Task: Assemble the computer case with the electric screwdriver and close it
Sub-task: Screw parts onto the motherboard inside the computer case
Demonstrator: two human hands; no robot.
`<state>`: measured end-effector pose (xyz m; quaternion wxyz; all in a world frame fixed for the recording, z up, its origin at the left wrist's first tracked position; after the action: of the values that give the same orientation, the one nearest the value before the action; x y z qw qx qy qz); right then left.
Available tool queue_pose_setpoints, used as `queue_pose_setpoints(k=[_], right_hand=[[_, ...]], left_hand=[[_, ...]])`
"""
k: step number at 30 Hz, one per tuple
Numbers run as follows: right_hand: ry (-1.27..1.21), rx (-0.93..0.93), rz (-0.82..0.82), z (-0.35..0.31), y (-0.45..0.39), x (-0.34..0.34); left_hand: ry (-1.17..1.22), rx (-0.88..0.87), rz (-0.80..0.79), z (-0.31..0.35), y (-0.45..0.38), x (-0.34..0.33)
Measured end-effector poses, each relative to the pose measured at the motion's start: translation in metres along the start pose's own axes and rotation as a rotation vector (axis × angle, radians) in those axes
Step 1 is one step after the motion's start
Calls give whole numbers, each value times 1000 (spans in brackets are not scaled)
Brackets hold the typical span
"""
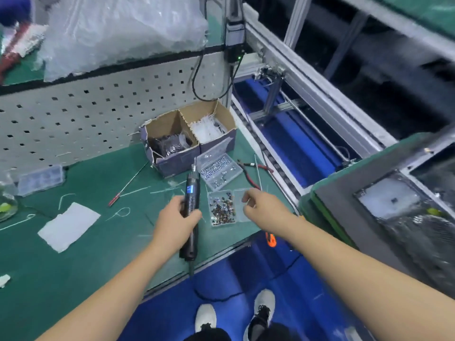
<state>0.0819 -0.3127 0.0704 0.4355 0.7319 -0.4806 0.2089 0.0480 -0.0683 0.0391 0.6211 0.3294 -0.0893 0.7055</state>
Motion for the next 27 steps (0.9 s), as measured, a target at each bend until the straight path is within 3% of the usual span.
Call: queue_pose_setpoints(k=[3, 8, 15, 21, 27], right_hand=[[1, 15, 143, 15, 41, 47], [226, -16, 374, 66, 137, 138], [97, -271, 678, 225, 329, 223], [-1, -562, 723, 392, 465, 221], [-59, -668, 593, 495, 519, 193]], left_hand=[[149, -158, -198, 86, 20, -47], [402, -230, -616, 214, 97, -128], [641, -215, -996, 295, 231, -230], [706, 70, -1213, 329, 332, -332], [734, 101, -1398, 349, 407, -403]])
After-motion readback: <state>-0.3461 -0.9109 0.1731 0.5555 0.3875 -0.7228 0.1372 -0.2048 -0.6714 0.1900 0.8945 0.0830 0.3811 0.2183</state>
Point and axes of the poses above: each hand's wrist, its own y-axis away from the middle knuckle, its own x-axis out of the back of the hand, z = x × y, the point moved 5 cm from there along -y, towards the middle knuckle, and after that the axes turned 2 degrees about -y, right-handed, at the moved point
